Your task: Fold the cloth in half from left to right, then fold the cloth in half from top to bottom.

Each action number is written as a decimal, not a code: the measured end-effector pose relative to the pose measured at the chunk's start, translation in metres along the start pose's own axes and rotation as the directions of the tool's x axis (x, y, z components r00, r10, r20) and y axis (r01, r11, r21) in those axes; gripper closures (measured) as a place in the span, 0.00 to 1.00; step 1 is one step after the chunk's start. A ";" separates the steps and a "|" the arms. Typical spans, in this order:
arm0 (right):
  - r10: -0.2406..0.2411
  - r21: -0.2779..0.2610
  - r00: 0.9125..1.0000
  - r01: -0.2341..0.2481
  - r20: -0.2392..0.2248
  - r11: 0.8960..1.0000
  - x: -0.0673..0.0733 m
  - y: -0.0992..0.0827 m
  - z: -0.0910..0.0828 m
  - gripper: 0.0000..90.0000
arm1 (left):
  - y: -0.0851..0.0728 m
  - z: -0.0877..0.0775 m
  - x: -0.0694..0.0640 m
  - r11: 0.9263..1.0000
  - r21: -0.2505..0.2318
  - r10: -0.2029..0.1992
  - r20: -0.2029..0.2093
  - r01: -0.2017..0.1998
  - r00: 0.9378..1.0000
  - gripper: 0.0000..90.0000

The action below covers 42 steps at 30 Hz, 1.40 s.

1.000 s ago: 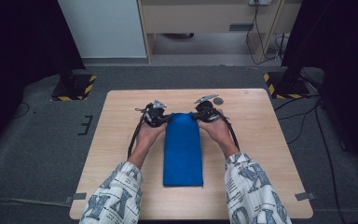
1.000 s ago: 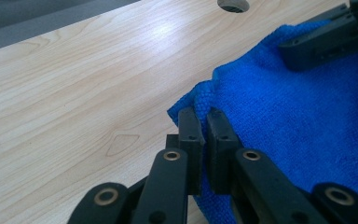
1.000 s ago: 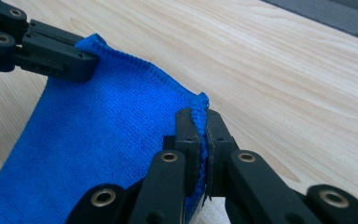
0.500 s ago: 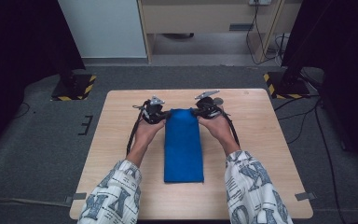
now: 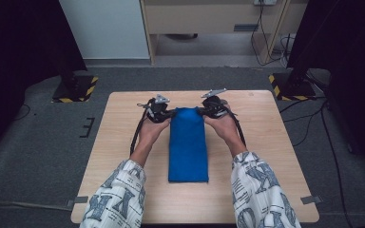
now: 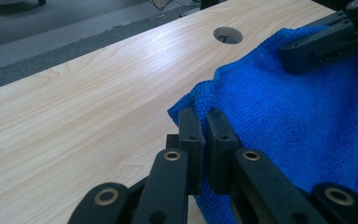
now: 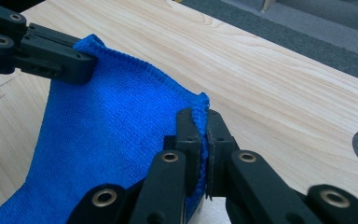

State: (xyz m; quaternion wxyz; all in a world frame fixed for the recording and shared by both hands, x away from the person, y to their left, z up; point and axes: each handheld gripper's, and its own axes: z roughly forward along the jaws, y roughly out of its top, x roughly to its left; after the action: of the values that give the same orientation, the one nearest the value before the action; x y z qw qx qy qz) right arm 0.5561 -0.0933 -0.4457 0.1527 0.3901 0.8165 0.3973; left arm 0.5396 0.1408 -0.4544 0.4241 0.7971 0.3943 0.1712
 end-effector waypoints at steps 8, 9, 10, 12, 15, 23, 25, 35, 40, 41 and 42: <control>0.004 0.001 1.000 -0.004 0.001 1.000 -0.003 0.005 0.002 0.97 | -0.003 0.007 0.003 1.000 0.009 -0.011 0.000 0.011 1.000 0.96; 0.002 -0.002 1.000 -0.002 0.001 1.000 -0.004 0.005 0.002 0.97 | -0.003 0.006 0.003 1.000 0.011 -0.010 0.000 0.010 1.000 0.97; 0.003 -0.002 1.000 -0.003 0.002 1.000 -0.003 0.006 0.002 0.97 | -0.003 0.006 0.003 1.000 0.013 -0.009 -0.001 0.009 1.000 0.97; 0.001 -0.003 1.000 -0.001 0.000 1.000 -0.003 0.006 0.002 0.97 | -0.003 0.005 0.003 1.000 0.014 -0.012 0.002 0.012 1.000 0.97; 0.001 -0.004 1.000 -0.001 -0.001 1.000 -0.002 0.006 0.002 0.97 | -0.002 0.004 0.004 1.000 0.007 -0.016 0.000 0.016 1.000 0.97; -0.001 -0.011 1.000 0.001 -0.001 1.000 -0.001 0.007 -0.001 0.97 | 0.000 0.003 0.004 1.000 0.002 -0.013 -0.002 0.013 1.000 0.97; 0.000 -0.015 1.000 0.000 -0.001 1.000 -0.001 0.007 -0.003 0.97 | 0.000 0.003 0.003 1.000 0.003 -0.016 0.004 0.016 1.000 0.97; 0.003 -0.026 1.000 -0.003 -0.008 1.000 0.000 -0.009 -0.009 0.97 | -0.002 -0.003 -0.008 1.000 0.006 0.010 0.018 -0.010 1.000 0.97; 0.007 -0.056 1.000 -0.008 -0.027 0.998 0.006 -0.018 -0.016 0.97 | -0.009 -0.010 -0.010 1.000 -0.004 -0.003 0.043 0.003 0.999 0.97; 0.008 -0.056 1.000 -0.009 -0.029 0.998 0.007 -0.020 -0.017 0.97 | -0.011 -0.012 -0.011 1.000 -0.001 -0.002 0.044 0.002 0.999 0.97; 0.007 -0.062 0.999 -0.009 -0.032 0.998 0.008 -0.021 -0.018 0.97 | -0.012 -0.014 -0.012 1.000 -0.003 0.000 0.042 0.000 0.999 0.97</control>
State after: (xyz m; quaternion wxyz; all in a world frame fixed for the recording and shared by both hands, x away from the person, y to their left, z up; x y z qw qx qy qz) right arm 0.5297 -0.1045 -0.4499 0.1499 0.3822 0.8046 0.4291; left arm 0.5177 0.1425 -0.4553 0.4336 0.7999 0.3848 0.1551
